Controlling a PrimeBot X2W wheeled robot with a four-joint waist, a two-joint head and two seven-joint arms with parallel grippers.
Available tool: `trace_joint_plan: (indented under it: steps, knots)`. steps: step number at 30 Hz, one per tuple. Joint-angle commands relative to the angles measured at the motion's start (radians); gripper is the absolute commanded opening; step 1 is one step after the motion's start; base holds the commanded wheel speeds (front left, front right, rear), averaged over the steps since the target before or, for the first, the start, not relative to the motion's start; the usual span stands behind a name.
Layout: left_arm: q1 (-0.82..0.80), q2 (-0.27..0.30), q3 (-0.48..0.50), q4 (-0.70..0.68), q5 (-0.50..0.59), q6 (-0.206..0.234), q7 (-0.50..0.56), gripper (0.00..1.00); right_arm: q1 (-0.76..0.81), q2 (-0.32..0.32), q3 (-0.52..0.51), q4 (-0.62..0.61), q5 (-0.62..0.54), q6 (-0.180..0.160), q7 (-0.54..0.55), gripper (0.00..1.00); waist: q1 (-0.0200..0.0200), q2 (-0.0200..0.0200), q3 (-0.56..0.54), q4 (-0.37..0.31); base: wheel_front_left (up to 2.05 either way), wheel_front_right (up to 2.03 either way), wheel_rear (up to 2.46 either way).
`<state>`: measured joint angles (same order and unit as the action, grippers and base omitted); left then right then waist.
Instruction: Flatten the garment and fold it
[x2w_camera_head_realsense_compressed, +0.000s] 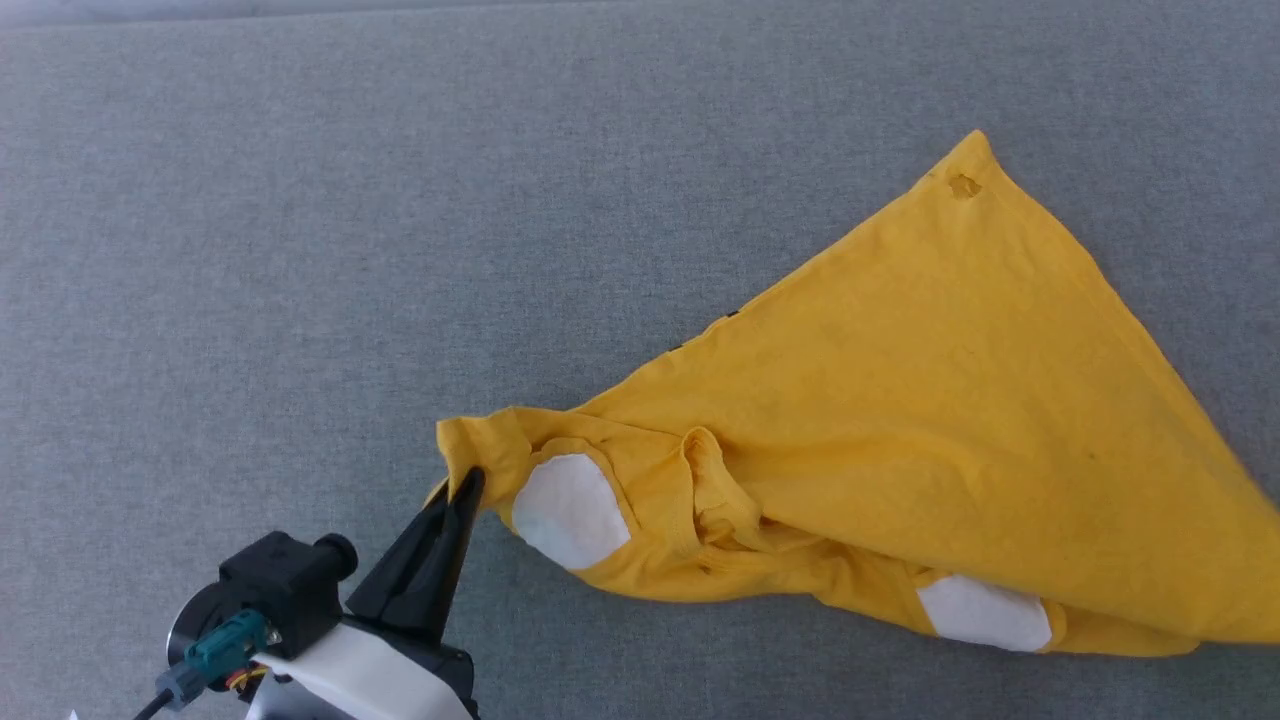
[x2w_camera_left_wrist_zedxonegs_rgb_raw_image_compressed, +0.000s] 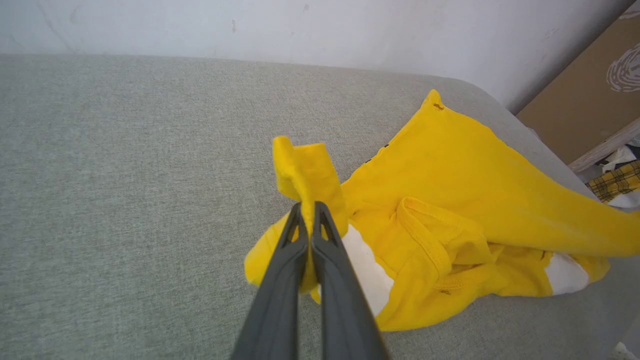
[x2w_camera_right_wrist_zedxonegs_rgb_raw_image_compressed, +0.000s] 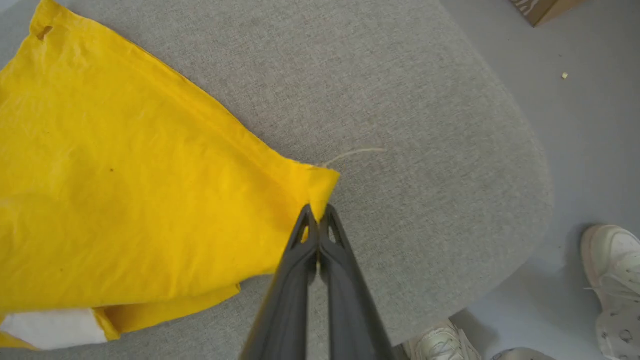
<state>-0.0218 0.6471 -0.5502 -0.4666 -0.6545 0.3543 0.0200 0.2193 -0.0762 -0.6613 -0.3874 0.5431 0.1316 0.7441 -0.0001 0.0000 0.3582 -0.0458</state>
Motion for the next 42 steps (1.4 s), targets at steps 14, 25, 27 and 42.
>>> trace_joint_plan:
  steps: [14,25,27,42]
  knots:
    - [-0.021,-0.01,-0.025,0.035,-0.016,-0.026,0.015,0.0,-0.093,-0.008,0.209,0.339,-0.104,-0.001,-0.258,1.0,0.0001,0.0,-0.043,0.014,0.0,0.0,0.0]
    - [-0.056,-0.032,-0.049,0.022,0.008,-0.039,0.003,0.0,-0.197,-0.222,0.137,-0.125,-0.052,-0.001,-0.087,1.0,0.0001,0.0,0.004,0.079,0.0,0.0,0.0]
    - [-0.075,-0.043,-0.061,0.021,0.017,-0.048,0.002,0.0,-0.274,-0.284,0.189,-0.145,-0.065,-0.001,-0.059,1.0,0.0001,0.0,0.025,0.102,0.0,0.0,0.0]
    - [-0.214,-0.141,-0.137,0.049,0.076,-0.097,-0.008,0.0,-0.785,-0.438,0.578,0.255,-0.17,-0.001,0.142,1.0,0.0001,0.0,0.191,0.239,0.0,0.0,0.0]
